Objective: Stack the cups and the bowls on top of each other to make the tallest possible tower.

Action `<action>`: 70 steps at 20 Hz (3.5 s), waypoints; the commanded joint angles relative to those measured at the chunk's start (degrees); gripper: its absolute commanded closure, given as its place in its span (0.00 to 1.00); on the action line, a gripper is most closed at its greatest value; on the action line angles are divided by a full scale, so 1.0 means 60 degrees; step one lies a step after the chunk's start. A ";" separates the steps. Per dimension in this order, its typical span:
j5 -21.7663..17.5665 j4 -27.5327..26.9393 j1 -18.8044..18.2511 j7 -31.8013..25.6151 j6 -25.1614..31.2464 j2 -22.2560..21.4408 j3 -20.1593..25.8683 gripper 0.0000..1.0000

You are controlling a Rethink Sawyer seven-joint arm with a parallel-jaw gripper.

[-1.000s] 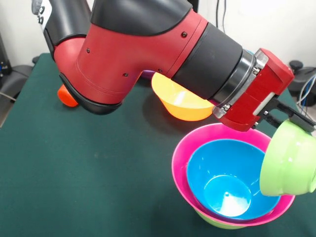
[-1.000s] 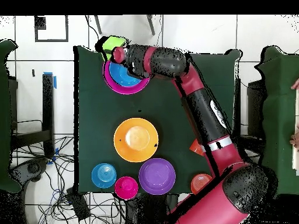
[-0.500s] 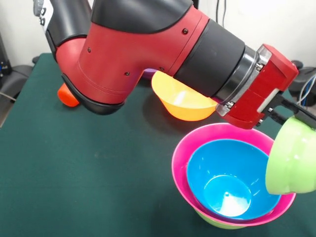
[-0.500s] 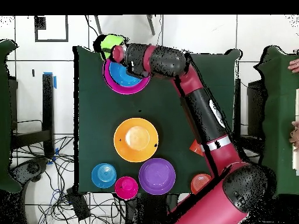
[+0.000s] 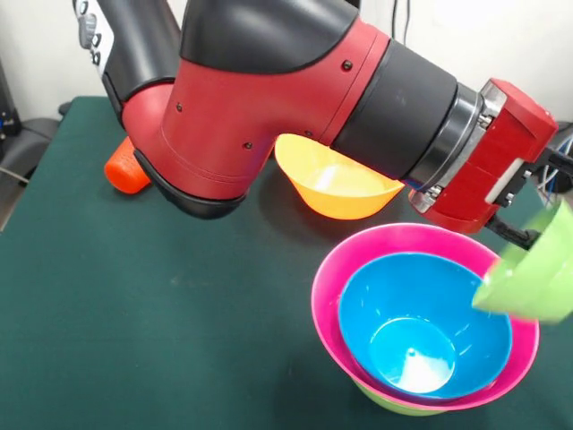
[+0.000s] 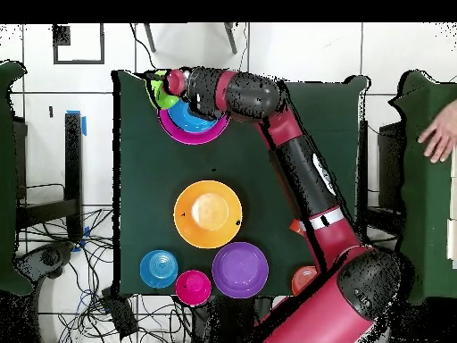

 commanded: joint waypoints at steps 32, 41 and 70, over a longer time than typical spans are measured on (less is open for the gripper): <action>-0.0357 -0.3425 0.0829 -0.6711 0.4395 -0.0455 -0.1044 0.00; -0.0226 -0.5659 0.1360 -0.7479 0.6520 0.0009 -0.1160 0.00; 0.0008 -0.2359 0.0473 -0.6087 0.1896 0.0922 -0.1129 0.00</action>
